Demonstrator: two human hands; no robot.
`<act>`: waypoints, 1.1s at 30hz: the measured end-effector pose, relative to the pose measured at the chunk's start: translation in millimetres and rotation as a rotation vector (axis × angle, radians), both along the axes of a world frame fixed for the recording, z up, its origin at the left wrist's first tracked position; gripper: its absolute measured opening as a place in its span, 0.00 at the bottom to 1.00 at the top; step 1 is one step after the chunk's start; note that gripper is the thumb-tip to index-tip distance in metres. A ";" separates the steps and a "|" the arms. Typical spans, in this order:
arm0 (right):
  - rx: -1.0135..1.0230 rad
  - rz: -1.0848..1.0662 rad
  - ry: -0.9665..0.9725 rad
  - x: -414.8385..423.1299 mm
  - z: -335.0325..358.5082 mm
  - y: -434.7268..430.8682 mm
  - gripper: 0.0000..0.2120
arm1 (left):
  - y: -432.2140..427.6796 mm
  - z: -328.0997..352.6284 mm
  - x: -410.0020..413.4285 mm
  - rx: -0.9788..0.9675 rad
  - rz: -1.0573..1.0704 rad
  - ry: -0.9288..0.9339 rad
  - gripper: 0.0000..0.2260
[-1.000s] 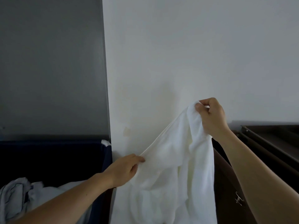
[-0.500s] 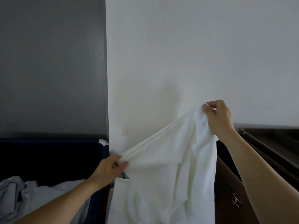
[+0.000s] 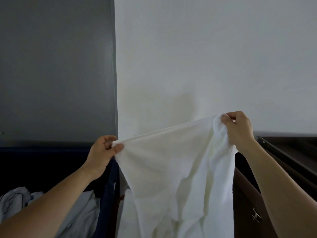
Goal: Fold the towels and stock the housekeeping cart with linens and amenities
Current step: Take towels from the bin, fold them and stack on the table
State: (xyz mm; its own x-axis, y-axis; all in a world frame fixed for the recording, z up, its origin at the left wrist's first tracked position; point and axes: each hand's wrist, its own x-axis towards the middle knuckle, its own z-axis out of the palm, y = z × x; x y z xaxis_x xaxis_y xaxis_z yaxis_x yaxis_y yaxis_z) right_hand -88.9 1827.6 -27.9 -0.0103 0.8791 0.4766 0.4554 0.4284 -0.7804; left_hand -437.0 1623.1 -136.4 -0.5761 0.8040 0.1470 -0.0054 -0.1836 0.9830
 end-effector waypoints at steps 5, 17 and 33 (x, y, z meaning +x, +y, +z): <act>-0.041 -0.009 0.015 -1.4 -7.4 3.6 0.08 | -0.8 -2.2 -2.9 -0.112 -0.061 -0.222 0.12; -0.027 -0.015 -0.014 -43.6 -50.3 -48.8 0.05 | 36.0 53.8 85.7 -0.200 0.002 -0.232 0.06; -0.013 0.114 -0.083 -80.6 -102.7 -97.1 0.04 | 41.0 16.3 171.9 -0.162 0.056 0.208 0.08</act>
